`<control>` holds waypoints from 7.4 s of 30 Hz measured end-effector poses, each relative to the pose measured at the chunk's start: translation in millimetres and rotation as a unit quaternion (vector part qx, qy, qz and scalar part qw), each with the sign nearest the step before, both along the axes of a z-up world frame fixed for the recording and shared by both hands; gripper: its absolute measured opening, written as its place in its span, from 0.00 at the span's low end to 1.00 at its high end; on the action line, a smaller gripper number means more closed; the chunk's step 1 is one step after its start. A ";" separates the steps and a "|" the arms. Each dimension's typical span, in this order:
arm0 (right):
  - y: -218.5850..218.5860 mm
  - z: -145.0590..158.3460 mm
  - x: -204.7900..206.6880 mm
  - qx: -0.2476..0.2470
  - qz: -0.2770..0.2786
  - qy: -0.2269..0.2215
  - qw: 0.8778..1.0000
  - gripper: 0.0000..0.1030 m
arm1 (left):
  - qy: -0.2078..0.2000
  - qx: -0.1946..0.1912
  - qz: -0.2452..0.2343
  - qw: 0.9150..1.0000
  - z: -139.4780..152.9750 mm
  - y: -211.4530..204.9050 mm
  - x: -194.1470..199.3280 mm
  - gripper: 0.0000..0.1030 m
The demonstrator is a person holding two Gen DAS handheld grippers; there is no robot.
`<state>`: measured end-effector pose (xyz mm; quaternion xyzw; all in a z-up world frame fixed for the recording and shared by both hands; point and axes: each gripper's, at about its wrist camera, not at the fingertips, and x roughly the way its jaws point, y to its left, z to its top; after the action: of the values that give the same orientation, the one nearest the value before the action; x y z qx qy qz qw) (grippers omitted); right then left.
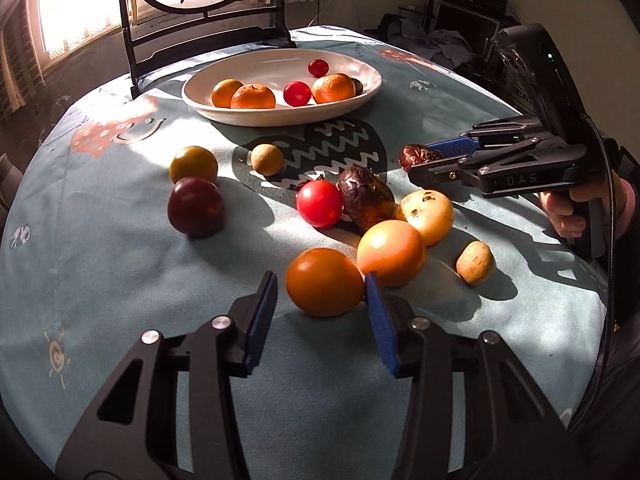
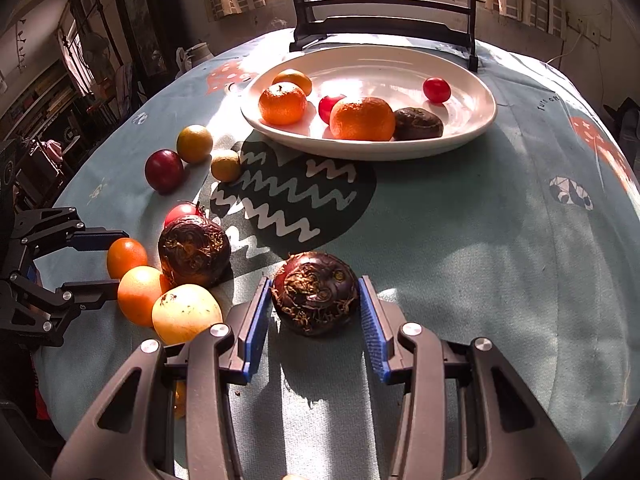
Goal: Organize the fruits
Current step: 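Close the left tool on the large orange, then lower the brown fruit and orange onto the plate and open both tools, then withdraw both tools from the plate toward the remaining loose fruits, then grasp a large yellow-orange fruit with the right tool while the left tool grasps an orange, then place both fruits on the plate and open both tools, then grasp a dark brown fruit with the right tool while the left tool grasps a red tomato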
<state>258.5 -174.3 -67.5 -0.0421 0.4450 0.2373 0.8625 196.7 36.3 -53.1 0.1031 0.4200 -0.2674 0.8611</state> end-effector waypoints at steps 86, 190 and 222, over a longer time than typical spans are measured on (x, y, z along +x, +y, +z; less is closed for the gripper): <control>35.0 11.6 -29.4 0.026 0.174 0.002 0.984 0.53 | -0.047 -0.107 0.300 0.947 28.0 62.8 45.7 0.98; 65.6 15.1 -3.8 0.032 0.130 -0.024 0.991 0.60 | -0.045 -0.051 0.373 0.925 36.0 68.8 77.9 0.94; -13.0 27.7 36.2 0.131 -0.006 0.007 0.991 0.46 | -0.070 -0.063 0.206 0.974 41.4 9.5 52.9 0.94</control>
<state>294.7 -187.3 -39.8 0.0755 0.4160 0.2887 0.8590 249.7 45.8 -11.7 -0.0212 0.3529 -0.1027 0.9298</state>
